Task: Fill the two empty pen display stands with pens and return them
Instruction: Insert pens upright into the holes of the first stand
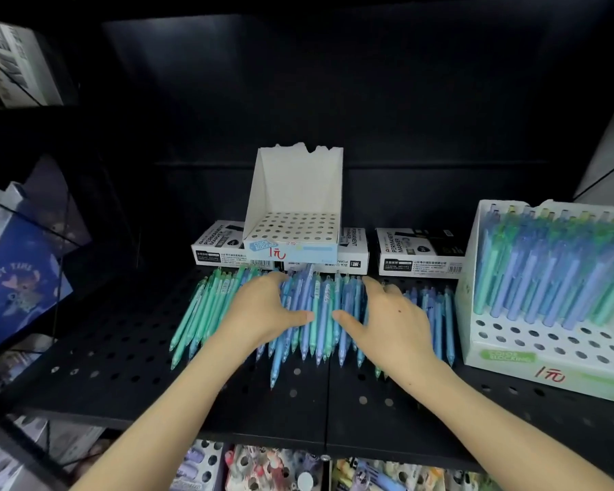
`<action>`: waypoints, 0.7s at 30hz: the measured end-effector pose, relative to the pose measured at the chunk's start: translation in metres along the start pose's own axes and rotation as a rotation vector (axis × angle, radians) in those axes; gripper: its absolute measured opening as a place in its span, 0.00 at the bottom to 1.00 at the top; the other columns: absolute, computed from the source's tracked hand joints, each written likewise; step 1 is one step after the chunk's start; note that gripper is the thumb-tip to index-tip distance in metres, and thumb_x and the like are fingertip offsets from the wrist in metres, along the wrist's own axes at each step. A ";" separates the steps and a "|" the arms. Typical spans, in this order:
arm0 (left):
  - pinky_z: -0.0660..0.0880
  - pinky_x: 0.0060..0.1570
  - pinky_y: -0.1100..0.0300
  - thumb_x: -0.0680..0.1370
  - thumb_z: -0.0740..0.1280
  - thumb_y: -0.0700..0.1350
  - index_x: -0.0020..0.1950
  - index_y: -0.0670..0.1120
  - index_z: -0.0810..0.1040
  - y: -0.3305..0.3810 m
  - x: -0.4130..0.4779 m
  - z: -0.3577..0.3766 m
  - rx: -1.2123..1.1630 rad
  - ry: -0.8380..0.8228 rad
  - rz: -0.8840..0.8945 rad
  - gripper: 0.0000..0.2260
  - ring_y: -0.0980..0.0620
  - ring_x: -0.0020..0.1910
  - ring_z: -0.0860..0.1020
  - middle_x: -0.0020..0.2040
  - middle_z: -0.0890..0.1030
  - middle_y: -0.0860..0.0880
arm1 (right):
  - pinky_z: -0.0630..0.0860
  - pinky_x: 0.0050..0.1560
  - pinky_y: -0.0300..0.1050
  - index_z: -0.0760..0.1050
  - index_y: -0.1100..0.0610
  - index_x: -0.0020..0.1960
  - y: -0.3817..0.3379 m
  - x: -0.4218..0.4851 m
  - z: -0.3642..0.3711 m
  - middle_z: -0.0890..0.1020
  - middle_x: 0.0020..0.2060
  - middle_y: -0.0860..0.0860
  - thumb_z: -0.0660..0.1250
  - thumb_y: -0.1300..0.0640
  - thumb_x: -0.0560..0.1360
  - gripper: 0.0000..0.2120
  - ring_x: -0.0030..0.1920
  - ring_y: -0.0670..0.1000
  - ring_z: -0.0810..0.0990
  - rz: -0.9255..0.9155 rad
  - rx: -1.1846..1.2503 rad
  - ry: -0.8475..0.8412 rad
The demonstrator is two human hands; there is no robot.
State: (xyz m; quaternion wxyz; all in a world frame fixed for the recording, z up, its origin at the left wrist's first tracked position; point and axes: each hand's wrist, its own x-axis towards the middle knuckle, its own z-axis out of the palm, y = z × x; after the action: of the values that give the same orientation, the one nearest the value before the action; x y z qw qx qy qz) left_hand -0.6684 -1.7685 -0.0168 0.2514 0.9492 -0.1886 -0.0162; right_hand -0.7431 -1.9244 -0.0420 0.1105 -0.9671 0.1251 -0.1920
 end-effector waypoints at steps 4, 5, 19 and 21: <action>0.71 0.56 0.60 0.69 0.74 0.55 0.71 0.43 0.65 0.002 0.000 0.000 -0.034 -0.011 -0.027 0.36 0.49 0.60 0.75 0.64 0.75 0.46 | 0.74 0.49 0.44 0.54 0.54 0.75 -0.002 -0.001 0.001 0.71 0.66 0.56 0.55 0.33 0.74 0.37 0.61 0.54 0.75 0.010 0.010 -0.016; 0.71 0.56 0.60 0.69 0.74 0.55 0.70 0.42 0.66 0.003 0.000 0.001 -0.039 -0.005 -0.027 0.35 0.49 0.60 0.75 0.64 0.75 0.46 | 0.74 0.48 0.44 0.55 0.54 0.75 -0.002 0.000 0.000 0.71 0.66 0.56 0.56 0.33 0.74 0.38 0.60 0.54 0.75 0.018 0.023 -0.019; 0.64 0.65 0.57 0.78 0.64 0.50 0.71 0.41 0.66 0.002 -0.007 0.012 -0.270 0.106 -0.033 0.25 0.47 0.69 0.67 0.71 0.69 0.45 | 0.77 0.38 0.44 0.63 0.52 0.71 -0.002 0.004 -0.001 0.75 0.30 0.46 0.63 0.40 0.74 0.30 0.37 0.48 0.79 0.133 0.270 -0.048; 0.63 0.66 0.57 0.79 0.61 0.50 0.71 0.41 0.65 0.002 -0.006 0.012 -0.283 0.113 -0.018 0.23 0.47 0.70 0.66 0.71 0.68 0.45 | 0.77 0.41 0.44 0.65 0.52 0.70 -0.001 0.005 -0.002 0.79 0.33 0.48 0.65 0.43 0.74 0.28 0.38 0.48 0.79 0.160 0.341 -0.051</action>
State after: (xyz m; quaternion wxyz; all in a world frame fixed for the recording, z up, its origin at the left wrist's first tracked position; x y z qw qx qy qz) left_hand -0.6765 -1.7732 -0.0269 0.3927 0.9053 -0.1617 0.0084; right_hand -0.7397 -1.9253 -0.0382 0.2908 -0.9259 0.1647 -0.1764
